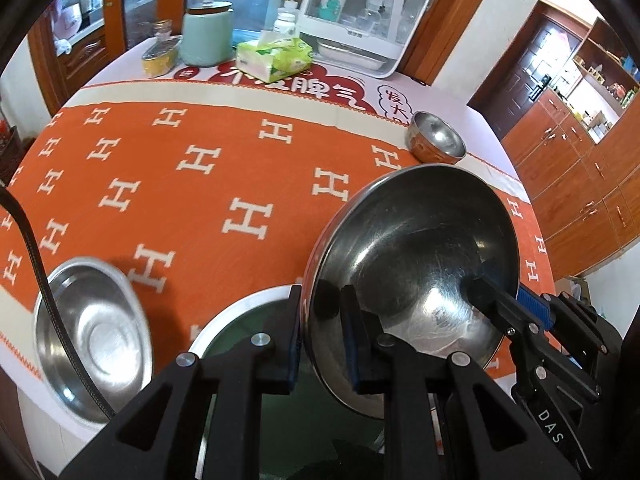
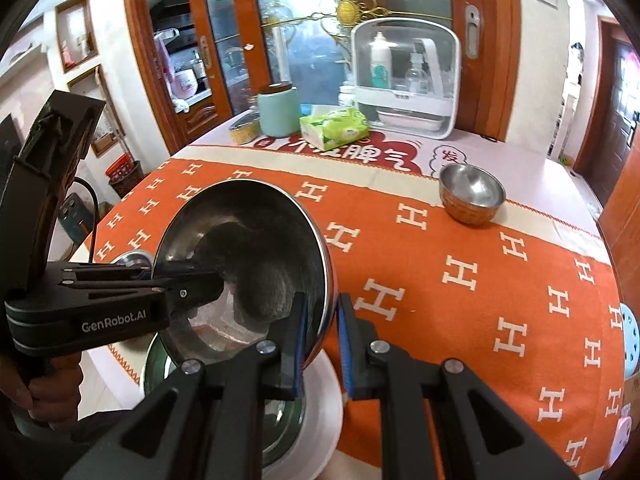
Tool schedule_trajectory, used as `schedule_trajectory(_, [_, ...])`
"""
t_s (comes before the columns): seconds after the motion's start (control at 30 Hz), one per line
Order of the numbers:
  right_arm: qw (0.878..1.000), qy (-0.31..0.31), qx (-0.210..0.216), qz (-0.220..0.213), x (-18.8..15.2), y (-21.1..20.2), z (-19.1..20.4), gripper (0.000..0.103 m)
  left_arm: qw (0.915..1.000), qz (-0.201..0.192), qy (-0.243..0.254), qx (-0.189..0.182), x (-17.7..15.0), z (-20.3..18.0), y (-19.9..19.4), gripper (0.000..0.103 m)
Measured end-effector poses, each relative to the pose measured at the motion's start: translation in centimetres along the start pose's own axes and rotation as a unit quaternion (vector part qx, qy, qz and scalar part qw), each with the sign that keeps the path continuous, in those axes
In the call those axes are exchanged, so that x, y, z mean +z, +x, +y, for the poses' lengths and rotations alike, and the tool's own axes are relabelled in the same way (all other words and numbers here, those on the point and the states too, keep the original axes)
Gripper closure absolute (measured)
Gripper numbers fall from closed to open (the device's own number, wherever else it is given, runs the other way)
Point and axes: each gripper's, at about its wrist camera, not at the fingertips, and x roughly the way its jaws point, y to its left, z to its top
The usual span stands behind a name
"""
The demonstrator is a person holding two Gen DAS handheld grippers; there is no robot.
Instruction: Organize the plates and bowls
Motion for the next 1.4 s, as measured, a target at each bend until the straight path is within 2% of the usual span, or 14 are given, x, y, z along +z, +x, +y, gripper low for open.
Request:
schedule_trajectory(0.3, [0.999,-0.032,0.030,0.000,-0.2,-0.6,3.3,0.089,0.9994,-0.009,-0.024,0.023,-2.0,2.3,-3.0,0.087])
schedule_trajectory(0.63, [0.997,-0.051,0.057,0.011,-0.6,-0.1,7.1,0.088,0.9979,0.005,-0.045,0.046,-3.6,5.8,-5.0,0.087])
schedule_trajectory(1.4, [0.994,-0.073,0.064,0.043,1.6,4.3,17.3,0.086,0.9954,0.054,-0.043,0.066,-2.3,16.3,-6.2,0.084])
